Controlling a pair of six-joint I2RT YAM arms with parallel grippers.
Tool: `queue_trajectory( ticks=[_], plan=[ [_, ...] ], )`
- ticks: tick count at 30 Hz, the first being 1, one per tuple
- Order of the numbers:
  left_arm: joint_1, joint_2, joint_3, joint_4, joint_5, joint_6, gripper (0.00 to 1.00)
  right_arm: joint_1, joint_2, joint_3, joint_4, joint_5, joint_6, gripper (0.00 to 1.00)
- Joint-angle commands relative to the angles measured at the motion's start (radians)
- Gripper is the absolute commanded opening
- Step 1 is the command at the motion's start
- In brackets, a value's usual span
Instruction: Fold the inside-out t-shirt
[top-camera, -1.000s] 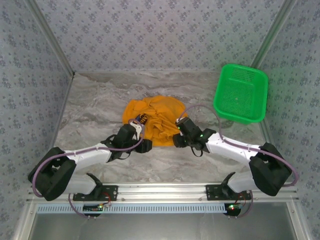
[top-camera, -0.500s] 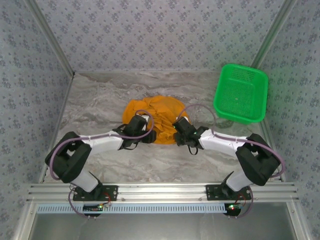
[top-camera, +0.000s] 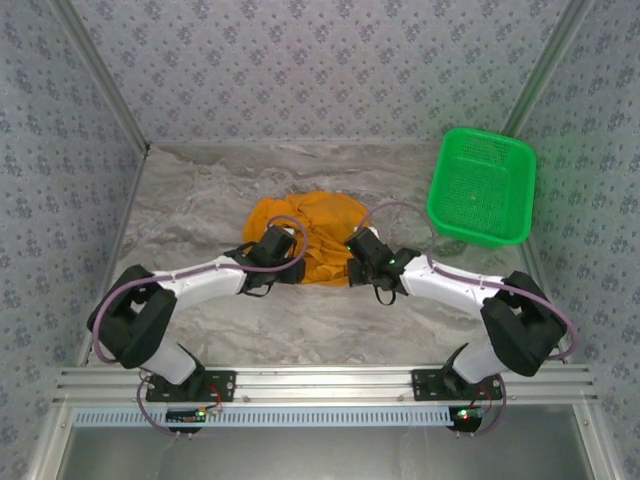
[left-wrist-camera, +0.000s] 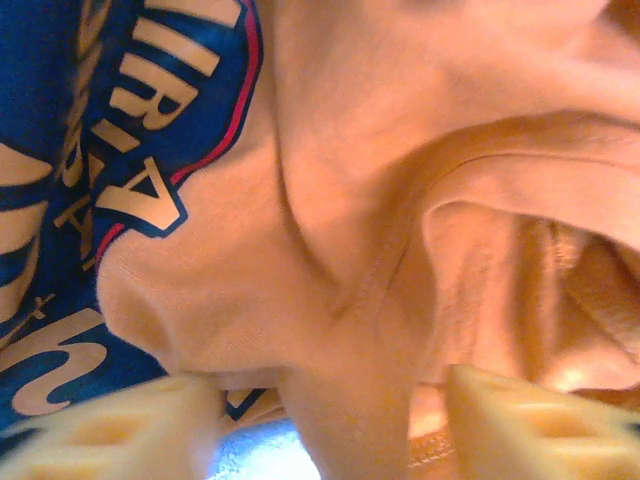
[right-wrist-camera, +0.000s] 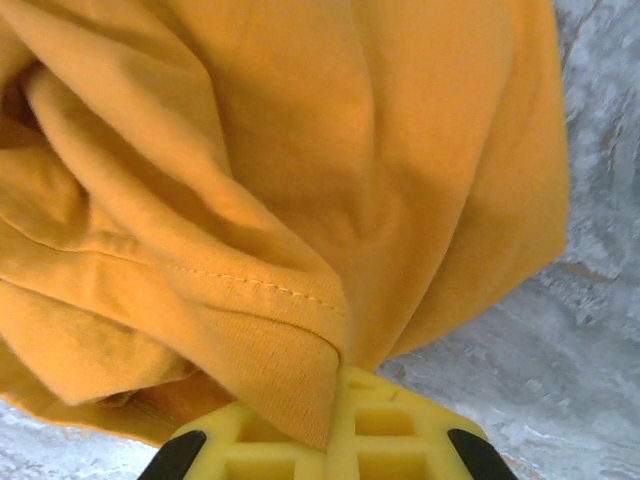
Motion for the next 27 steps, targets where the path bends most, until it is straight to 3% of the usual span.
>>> queue_trajectory(
  ticks=[1,5,10,18,27],
  plan=[
    [0.004,-0.022,0.032,-0.058,0.044,0.038,0.70,-0.001,-0.022,0.035,-0.035,0.009,-0.038,0.00],
    [0.004,0.006,0.061,-0.061,0.044,0.109,0.70,0.005,-0.005,0.029,-0.002,-0.015,-0.037,0.00],
    [0.005,0.080,0.146,-0.118,0.029,0.216,0.60,0.012,0.012,0.036,0.009,-0.039,-0.027,0.00],
    [-0.018,0.145,0.209,-0.168,0.003,0.282,0.61,0.012,0.013,0.032,0.020,-0.050,-0.015,0.00],
    [-0.101,-0.055,0.179,-0.169,-0.166,0.224,0.59,0.012,0.010,0.028,0.010,-0.053,-0.011,0.00]
  ],
)
